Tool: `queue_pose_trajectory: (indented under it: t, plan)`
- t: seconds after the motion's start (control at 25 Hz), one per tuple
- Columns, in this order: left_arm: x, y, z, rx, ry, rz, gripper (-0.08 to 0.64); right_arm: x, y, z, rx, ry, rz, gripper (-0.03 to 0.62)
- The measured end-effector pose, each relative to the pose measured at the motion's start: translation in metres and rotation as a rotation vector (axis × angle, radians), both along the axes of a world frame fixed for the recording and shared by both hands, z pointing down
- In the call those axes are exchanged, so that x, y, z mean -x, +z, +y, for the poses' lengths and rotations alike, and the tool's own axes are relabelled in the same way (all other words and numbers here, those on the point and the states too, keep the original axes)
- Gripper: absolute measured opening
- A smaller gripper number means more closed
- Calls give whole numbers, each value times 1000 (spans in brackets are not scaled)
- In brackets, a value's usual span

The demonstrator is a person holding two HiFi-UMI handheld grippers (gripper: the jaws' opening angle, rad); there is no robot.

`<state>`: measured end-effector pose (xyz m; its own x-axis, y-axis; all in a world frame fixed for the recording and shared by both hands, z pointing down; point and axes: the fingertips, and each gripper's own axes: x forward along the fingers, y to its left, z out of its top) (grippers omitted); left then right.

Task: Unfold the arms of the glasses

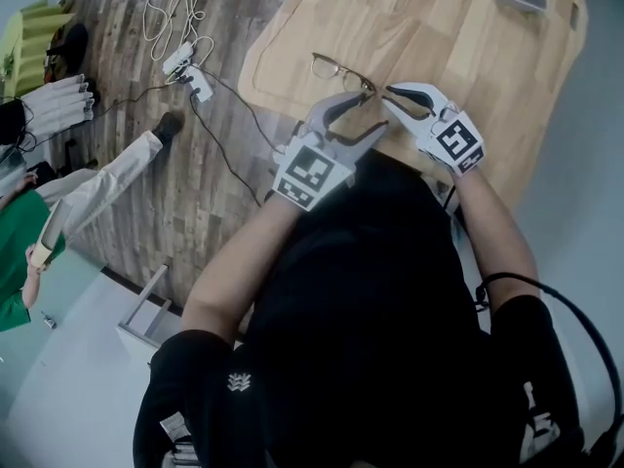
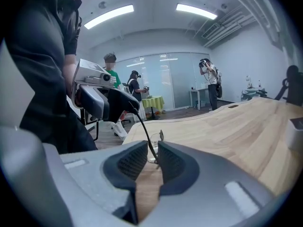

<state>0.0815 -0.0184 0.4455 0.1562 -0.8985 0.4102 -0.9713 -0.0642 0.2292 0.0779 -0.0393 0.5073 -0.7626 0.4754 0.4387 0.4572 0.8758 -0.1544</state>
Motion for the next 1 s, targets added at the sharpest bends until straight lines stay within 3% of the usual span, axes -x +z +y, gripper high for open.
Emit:
queue_pose_trajectory:
  t: [0.6,0.84,1.0]
  plan:
    - [-37,-4,-9,-32,73,-25,232,-40,3,-27,-10,131,-10,57]
    - [-7,-32,11,-47,55,-110,232,-52,-13,-35,-16,196,-11,55]
    - [35,-39,22,-27,58,-182,216,-53,-34,-51,-12,312,-33,56]
